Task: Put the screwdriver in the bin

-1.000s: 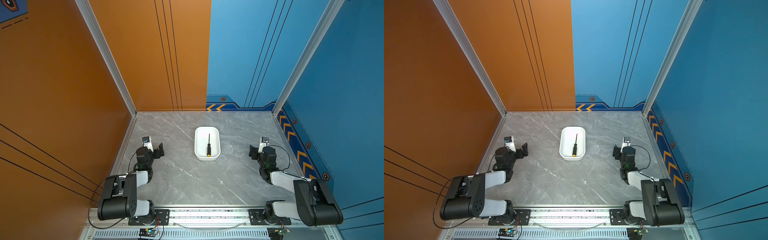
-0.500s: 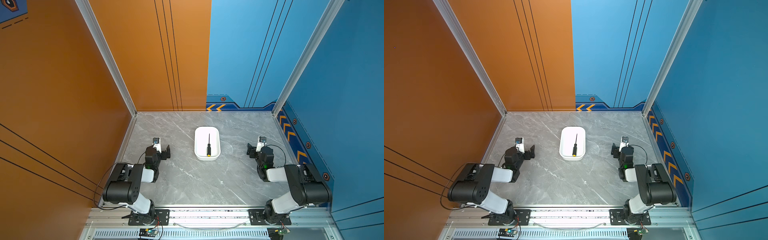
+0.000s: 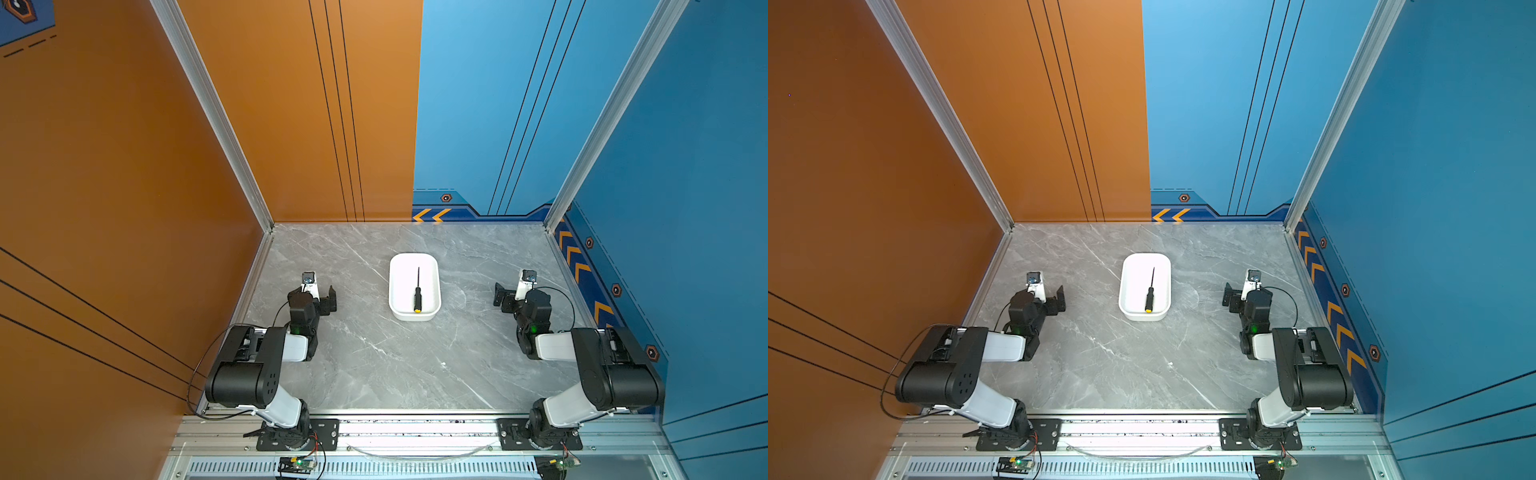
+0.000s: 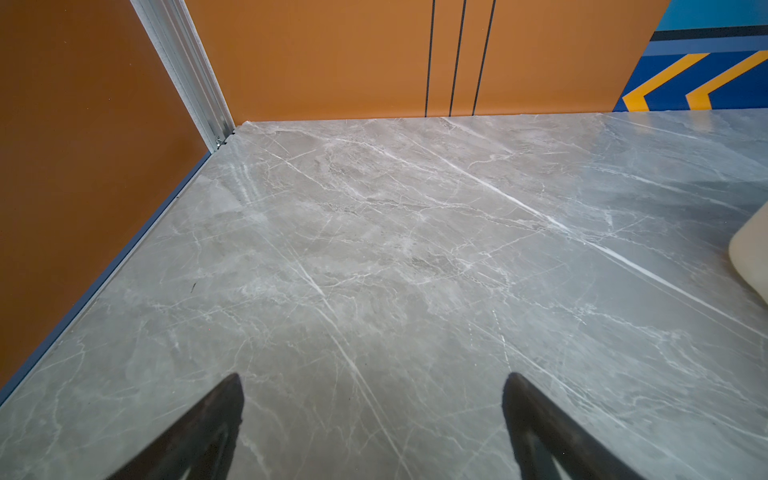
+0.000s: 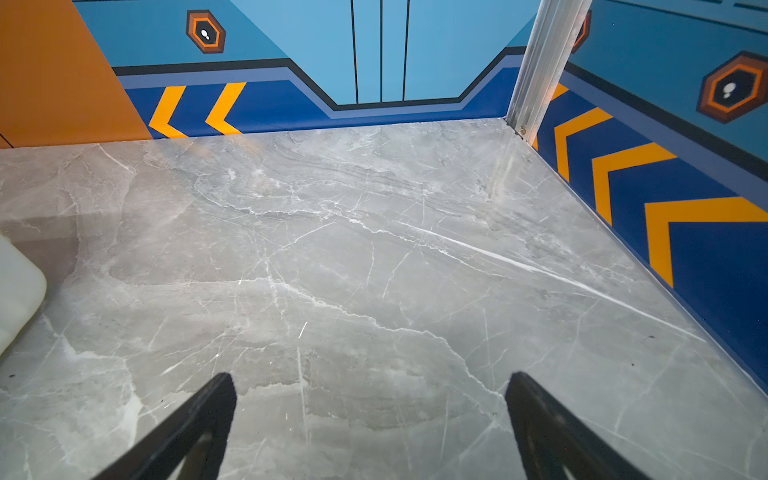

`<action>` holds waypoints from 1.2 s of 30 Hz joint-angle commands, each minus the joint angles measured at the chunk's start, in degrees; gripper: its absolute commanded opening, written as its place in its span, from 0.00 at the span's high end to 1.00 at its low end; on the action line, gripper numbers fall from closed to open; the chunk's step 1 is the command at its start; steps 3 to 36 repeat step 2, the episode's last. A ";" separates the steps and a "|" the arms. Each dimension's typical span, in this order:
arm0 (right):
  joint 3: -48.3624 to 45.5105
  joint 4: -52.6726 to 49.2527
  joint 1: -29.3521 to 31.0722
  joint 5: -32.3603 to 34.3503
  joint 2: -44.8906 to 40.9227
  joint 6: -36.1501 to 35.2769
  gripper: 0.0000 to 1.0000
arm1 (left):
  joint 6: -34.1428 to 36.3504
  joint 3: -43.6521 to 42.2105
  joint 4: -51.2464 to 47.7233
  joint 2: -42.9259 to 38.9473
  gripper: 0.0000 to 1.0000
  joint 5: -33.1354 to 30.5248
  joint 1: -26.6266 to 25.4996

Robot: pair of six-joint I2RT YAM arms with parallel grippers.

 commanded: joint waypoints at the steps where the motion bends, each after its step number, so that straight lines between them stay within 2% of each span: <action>1: 0.80 -1.07 -0.16 -1.00 0.41 0.59 0.00 | 0.15 1.43 -1.86 0.37 0.02 -1.68 0.16; 36: 0.76 -0.96 -0.09 -0.87 0.30 0.58 0.00 | 0.19 1.53 -1.87 0.41 0.02 -1.72 0.11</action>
